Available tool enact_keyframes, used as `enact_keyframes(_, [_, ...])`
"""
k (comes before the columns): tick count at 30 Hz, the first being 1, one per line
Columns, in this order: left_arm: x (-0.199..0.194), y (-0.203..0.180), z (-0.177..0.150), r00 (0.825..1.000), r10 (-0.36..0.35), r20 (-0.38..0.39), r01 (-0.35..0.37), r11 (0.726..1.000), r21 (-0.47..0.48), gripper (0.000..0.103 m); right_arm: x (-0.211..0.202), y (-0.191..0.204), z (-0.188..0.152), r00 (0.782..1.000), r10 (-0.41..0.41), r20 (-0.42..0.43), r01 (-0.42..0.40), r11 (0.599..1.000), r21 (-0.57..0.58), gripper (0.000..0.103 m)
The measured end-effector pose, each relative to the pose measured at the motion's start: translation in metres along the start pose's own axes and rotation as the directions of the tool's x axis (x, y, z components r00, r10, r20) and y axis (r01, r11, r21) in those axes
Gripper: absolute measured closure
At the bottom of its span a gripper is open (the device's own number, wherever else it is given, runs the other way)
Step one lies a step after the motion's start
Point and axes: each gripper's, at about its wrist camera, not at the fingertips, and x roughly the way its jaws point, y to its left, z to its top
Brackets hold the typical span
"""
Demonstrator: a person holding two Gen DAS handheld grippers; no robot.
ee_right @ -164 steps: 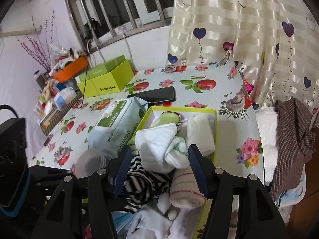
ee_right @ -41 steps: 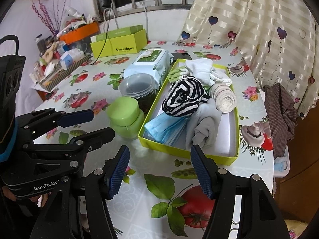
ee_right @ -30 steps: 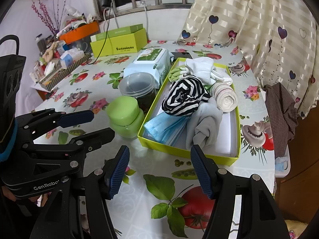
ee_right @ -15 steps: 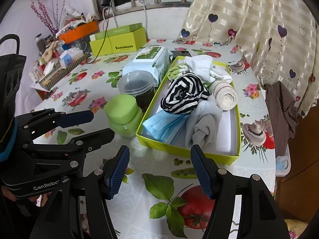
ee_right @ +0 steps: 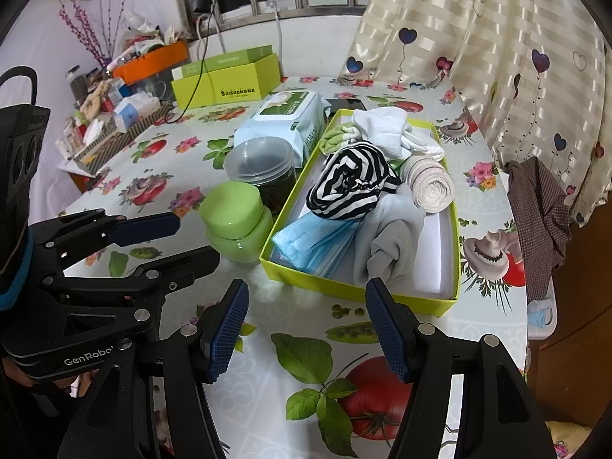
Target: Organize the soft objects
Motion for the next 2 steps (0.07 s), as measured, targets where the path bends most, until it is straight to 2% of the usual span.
enact_keyframes(2, [-0.0001, -0.0003, 0.0002, 1.0, -0.002, -0.003, 0.002, 1.0, -0.002, 0.051, -0.0001, -0.0001, 0.0, 1.0, 0.0, -0.001, 0.0, 1.0, 0.0, 0.039])
